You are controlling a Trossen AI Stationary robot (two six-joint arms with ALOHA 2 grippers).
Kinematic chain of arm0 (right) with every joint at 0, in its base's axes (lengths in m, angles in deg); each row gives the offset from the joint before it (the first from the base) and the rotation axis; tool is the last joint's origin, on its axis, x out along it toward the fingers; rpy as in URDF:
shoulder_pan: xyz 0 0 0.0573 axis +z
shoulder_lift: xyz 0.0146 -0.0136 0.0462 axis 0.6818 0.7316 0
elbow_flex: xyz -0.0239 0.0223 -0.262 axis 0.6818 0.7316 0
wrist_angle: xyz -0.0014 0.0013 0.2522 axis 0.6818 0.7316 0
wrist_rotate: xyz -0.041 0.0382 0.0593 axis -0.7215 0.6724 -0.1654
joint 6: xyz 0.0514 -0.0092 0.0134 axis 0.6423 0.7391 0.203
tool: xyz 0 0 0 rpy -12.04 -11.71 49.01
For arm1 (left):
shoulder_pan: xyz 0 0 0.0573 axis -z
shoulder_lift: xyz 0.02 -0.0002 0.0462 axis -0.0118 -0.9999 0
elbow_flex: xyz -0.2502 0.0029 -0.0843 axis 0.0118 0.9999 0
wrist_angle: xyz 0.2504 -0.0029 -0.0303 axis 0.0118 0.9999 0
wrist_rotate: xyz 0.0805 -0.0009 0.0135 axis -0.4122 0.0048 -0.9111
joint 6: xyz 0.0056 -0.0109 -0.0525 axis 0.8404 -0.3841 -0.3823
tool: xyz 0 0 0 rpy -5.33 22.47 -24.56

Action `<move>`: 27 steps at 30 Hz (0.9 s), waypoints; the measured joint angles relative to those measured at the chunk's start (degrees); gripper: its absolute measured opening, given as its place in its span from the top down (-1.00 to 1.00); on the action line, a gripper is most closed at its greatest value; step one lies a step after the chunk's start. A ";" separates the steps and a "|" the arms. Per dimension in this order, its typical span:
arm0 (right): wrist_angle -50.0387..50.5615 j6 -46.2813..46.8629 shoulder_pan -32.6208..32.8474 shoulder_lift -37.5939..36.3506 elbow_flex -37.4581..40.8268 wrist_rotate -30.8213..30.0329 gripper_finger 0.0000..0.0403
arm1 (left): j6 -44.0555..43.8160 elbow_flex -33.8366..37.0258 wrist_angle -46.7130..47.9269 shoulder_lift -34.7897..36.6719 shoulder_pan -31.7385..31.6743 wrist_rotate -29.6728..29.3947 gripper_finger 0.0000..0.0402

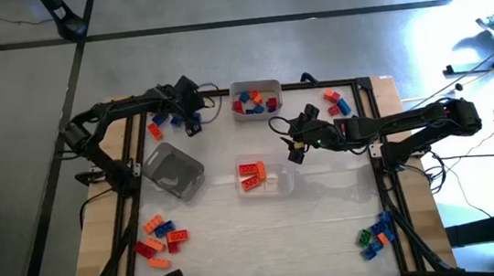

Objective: Sort blocks by size
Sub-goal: Put the small blue game piece into the gray bin

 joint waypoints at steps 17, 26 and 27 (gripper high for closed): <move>0.00 0.00 -0.01 0.00 -0.02 0.02 -0.30 | 8.08 -0.19 -4.17 -8.33 -0.07 0.55 0.01; 0.00 0.00 0.00 0.00 -0.02 0.02 -0.30 | 9.55 -0.09 -4.81 -8.25 0.13 0.66 0.54; 0.00 0.00 -0.01 0.00 0.00 0.02 -0.30 | 9.61 -0.09 -5.00 -8.23 0.13 0.64 0.59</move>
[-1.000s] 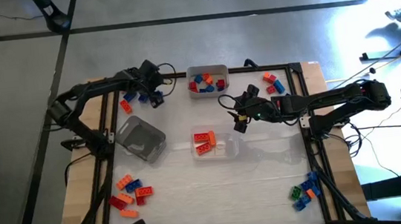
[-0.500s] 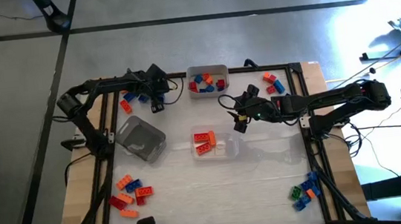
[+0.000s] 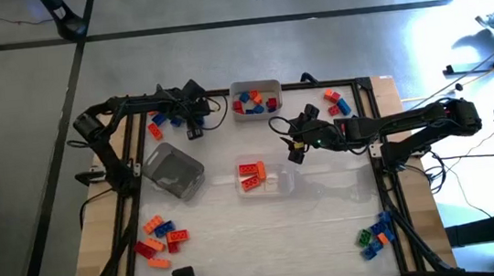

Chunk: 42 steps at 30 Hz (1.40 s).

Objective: Sort blocks by size
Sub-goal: Put the small blue game piece into the gray bin

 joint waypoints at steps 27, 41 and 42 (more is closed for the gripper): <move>-0.07 -0.50 0.01 0.00 -0.01 0.00 -0.30 | -15.42 0.02 -21.48 9.86 6.67 15.24 0.55; -0.09 -0.48 0.00 0.00 -0.01 0.00 -0.30 | -20.58 0.02 -38.43 3.30 10.62 16.51 0.56; -0.07 -0.46 0.00 0.00 -0.01 0.00 -0.30 | -20.71 0.02 -39.01 2.99 10.74 16.51 0.55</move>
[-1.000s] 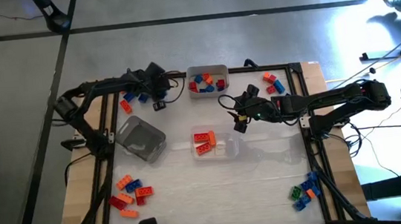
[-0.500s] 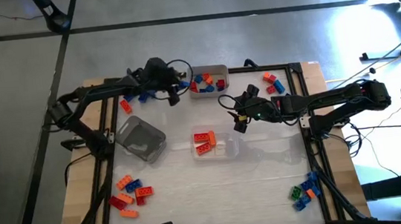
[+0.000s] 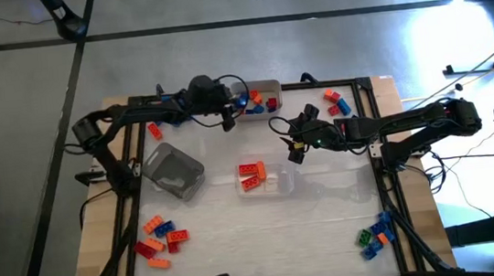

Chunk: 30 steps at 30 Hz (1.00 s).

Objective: Sort blocks by size
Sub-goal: Put the small blue game piece into the gray bin

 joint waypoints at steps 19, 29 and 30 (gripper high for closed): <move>-1.28 -0.72 0.01 0.00 -0.01 -0.02 -0.30 | -4.40 -13.43 5.89 -11.62 0.49 -1.07 0.54; -1.20 -0.77 0.01 0.00 -0.01 -0.02 -0.30 | -4.62 -14.47 7.95 -12.21 -0.49 -2.55 0.24; -1.24 -0.79 -0.01 0.00 -0.01 -0.02 -0.30 | -4.62 -14.47 8.10 -12.21 -0.50 -2.57 0.18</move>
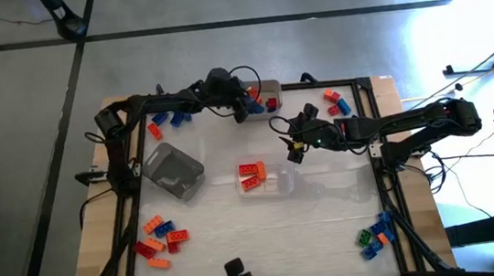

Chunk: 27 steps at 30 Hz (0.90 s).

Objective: Sort blocks by size
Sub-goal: Put the small blue game piece into the gray bin, then put the big blue game piece into the transparent bin

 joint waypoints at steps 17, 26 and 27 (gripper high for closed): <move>0.00 0.00 0.00 0.00 0.00 0.00 -0.30 | 3.86 -0.02 23.50 17.04 -2.02 -4.96 0.02; 0.00 0.18 0.02 0.00 0.02 0.02 -0.30 | 2.87 3.78 36.88 25.22 -8.43 -10.67 0.02; 0.00 0.20 0.01 0.00 0.00 0.02 -0.30 | 2.34 4.74 37.03 25.64 -9.34 -10.73 0.02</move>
